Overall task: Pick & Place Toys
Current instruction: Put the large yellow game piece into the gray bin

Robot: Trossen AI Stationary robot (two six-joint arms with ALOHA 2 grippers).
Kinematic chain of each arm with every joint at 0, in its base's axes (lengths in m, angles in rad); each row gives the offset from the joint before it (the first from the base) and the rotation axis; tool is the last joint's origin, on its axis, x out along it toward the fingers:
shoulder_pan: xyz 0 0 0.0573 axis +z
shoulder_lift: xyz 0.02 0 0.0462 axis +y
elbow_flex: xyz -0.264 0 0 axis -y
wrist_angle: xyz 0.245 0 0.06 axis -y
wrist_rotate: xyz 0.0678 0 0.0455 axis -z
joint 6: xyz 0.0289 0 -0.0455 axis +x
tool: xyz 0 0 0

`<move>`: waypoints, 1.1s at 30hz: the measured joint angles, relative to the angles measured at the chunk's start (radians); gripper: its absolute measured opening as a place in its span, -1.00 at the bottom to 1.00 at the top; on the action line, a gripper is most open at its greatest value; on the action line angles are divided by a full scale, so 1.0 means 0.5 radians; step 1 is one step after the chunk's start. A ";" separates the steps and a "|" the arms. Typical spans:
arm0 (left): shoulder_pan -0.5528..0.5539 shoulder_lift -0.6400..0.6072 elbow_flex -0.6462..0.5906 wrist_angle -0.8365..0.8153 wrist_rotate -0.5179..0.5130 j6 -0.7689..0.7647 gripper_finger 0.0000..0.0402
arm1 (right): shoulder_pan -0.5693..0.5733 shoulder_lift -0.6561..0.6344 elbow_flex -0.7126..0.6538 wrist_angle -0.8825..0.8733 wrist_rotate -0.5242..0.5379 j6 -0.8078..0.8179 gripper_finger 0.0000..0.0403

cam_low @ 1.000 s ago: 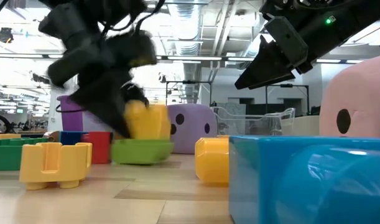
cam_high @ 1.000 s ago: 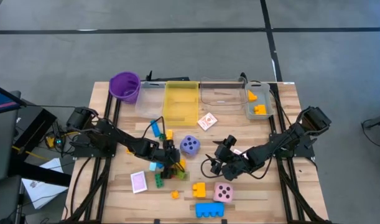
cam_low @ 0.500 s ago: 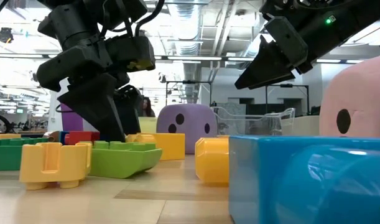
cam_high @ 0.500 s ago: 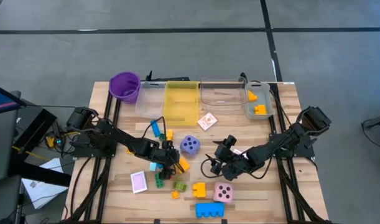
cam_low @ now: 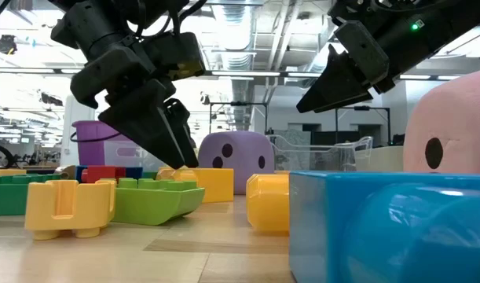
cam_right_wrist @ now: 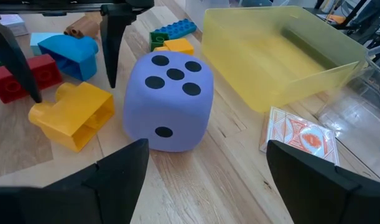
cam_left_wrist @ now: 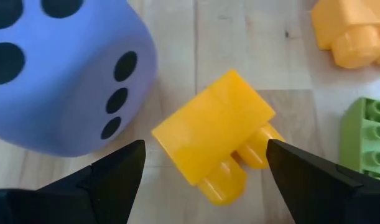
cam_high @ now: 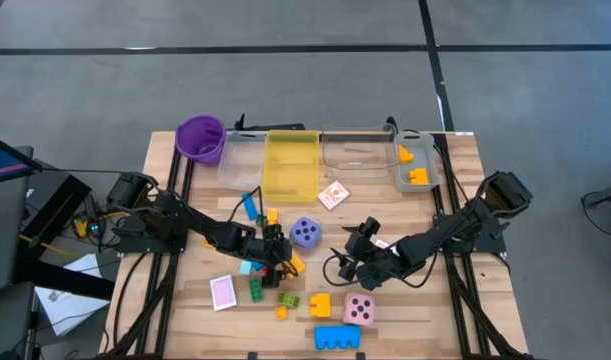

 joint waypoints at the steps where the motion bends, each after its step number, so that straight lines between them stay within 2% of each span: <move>1: 0.000 0.003 0.000 0.001 -0.009 -0.019 0.63 | 0.001 0.000 0.000 0.001 0.000 0.000 0.58; 12: 0.000 0.004 0.001 0.150 -0.080 -0.811 0.63 | -0.044 0.004 0.000 -0.005 0.000 0.121 0.58; 16: 0.000 0.004 0.023 0.164 -0.090 -0.851 0.63 | -0.043 0.005 0.000 -0.007 0.000 0.121 0.58; 23: -0.036 0.013 0.030 0.160 -0.269 -0.931 0.63 | -0.044 0.005 0.000 -0.007 0.000 0.124 0.58; 33: -0.112 0.235 0.135 0.169 -0.282 -0.994 0.63 | -0.043 0.005 -0.001 -0.008 0.000 0.158 0.58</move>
